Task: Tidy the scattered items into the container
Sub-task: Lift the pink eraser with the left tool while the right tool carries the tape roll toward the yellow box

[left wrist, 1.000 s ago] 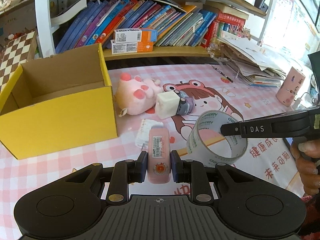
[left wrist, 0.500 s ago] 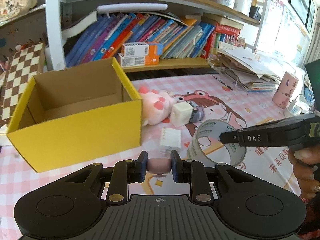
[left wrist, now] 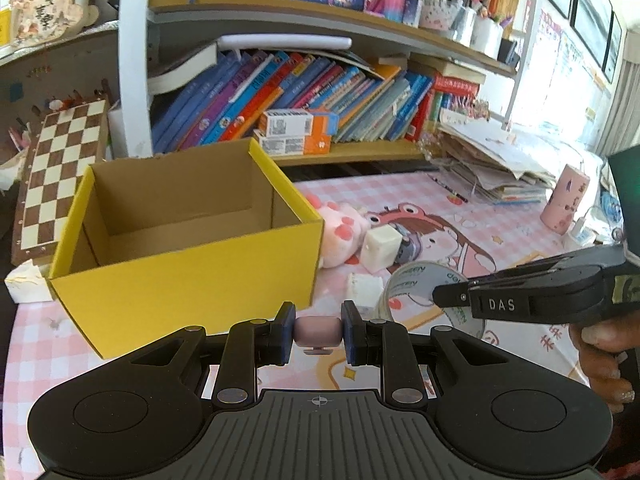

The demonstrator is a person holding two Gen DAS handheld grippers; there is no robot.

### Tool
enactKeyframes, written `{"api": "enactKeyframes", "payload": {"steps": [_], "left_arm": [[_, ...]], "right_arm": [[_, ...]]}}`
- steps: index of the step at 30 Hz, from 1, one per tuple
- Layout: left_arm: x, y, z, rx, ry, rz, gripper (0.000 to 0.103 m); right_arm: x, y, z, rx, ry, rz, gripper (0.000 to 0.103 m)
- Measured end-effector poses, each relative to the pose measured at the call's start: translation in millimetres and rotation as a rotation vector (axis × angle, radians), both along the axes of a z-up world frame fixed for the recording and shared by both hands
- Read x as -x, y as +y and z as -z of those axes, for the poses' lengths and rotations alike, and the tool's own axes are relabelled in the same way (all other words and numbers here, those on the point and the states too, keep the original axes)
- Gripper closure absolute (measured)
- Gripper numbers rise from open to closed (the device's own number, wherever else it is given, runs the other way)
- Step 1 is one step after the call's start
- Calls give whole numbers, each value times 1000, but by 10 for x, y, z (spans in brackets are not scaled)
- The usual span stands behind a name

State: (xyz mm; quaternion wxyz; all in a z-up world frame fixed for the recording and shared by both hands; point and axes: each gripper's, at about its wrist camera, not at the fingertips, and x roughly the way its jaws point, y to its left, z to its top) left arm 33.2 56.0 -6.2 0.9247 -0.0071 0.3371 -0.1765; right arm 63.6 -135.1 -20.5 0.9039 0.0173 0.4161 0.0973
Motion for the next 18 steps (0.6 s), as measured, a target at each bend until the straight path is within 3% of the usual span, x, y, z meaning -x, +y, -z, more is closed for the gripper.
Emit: {"api": "enactKeyframes", "payload": {"steps": [18], "left_arm": [[-49,536,-231,85,-76,-108,80]], "right_arm": [[-138,417,-168,44,-50,-114,94]]}}
